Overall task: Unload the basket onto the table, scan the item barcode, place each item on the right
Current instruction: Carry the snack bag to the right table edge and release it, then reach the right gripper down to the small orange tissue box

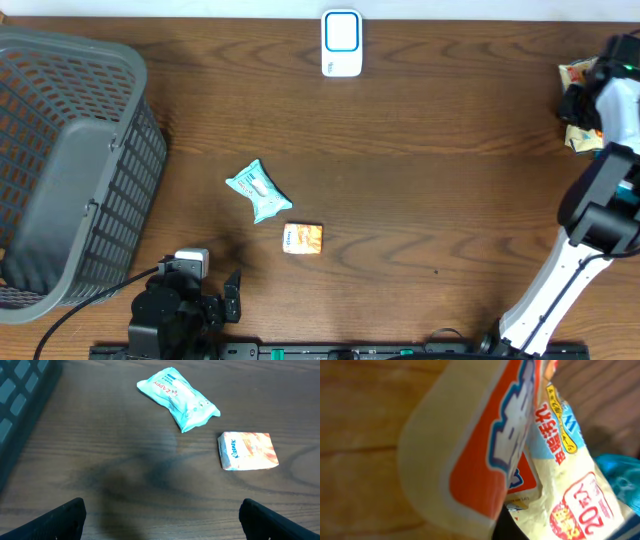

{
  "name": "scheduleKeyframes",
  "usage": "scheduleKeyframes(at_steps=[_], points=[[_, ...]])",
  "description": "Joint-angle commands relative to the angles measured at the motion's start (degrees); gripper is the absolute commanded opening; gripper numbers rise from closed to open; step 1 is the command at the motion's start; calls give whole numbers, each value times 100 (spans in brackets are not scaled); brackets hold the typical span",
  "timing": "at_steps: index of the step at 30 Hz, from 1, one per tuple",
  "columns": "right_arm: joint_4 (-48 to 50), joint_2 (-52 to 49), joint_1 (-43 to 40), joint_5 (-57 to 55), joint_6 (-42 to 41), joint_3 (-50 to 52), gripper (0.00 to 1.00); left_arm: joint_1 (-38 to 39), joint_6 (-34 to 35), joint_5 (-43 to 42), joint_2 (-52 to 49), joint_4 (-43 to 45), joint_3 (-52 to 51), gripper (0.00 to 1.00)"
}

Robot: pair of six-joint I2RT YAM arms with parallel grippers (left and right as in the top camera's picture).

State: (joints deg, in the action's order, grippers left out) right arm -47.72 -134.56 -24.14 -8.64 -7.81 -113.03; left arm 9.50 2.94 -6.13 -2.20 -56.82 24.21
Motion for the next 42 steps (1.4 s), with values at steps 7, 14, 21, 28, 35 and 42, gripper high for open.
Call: scheduleKeyframes(at_steps=[7,14,21,28,35,42], points=[[-7,37,-37,450,39,-7,3,20,-35,-74,9,-11,24,98],[57,37,-96,-1967,37,323,16,20,-35,-74,9,-11,24,98],[22,52,-350,-1152,-46,555,99,20,-35,-74,9,-11,24,98],[-243,654,-129,-109,-50,310,99,20,-35,-74,9,-11,24,98],[-212,1958,457,769,-984,245,99,20,-35,-74,9,-11,24,98],[-1003,2452,1565,2109,-1871,249,99,20,-35,-74,9,-11,24,98]])
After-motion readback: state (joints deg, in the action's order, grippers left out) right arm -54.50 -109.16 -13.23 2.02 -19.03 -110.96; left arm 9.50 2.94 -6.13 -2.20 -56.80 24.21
